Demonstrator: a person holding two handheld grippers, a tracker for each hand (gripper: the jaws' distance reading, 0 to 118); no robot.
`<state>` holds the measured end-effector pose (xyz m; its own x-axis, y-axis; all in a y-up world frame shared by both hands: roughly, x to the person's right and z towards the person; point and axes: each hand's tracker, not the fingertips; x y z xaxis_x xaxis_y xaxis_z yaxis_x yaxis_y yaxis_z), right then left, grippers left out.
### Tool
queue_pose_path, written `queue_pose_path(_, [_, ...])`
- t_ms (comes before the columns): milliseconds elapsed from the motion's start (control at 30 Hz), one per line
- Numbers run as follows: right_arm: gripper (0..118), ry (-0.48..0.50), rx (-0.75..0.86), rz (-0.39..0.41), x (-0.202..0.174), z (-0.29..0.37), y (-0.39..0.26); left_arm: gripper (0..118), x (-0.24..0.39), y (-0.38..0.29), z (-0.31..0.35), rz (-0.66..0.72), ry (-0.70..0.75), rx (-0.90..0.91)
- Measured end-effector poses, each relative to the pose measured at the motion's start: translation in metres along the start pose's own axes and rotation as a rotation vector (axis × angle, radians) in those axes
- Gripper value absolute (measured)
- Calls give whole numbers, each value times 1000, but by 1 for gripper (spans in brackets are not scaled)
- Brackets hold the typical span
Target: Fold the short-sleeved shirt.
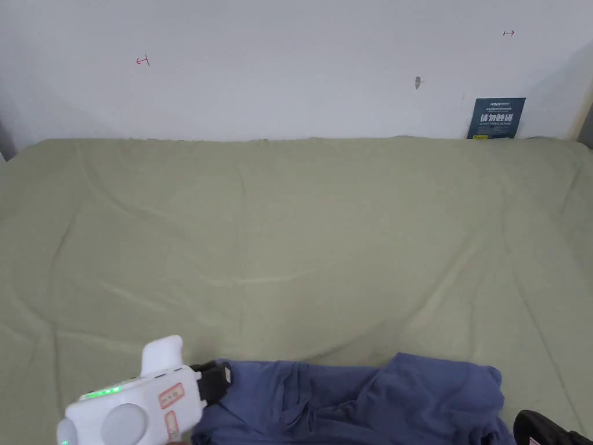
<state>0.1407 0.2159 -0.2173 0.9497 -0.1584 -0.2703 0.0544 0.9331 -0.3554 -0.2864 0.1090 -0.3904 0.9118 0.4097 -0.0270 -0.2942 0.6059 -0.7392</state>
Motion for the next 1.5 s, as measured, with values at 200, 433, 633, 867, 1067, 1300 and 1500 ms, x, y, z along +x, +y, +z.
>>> queue_pose_path(200, [1, -21, -10, 23, -1, 5, 3, 20, 31, -37, -64, -41, -175, -127])
queue_pose_path(433, [1, -31, -6, 28, 1, 9, 8, 20, 56, -36, -52, -79, -194, -74])
queue_pose_path(633, [1, 8, -8, 30, -9, 1, 3, 20, 36, -36, 39, -124, -153, 53])
queue_pose_path(867, [1, 73, -11, 38, -28, -1, -3, 21, -10, -39, 69, -25, -113, 66])
queue_pose_path(1067, [1, 92, -25, 53, -32, 0, -5, 112, -54, -5, 50, 45, -119, 24])
queue_pose_path(1300, [1, 52, -71, 39, -24, -13, -9, 113, -134, 9, -16, 483, -453, -187])
queue_pose_path(1500, [1, 35, -92, 48, -24, -24, -4, 110, -129, -12, -59, 665, -759, -244])
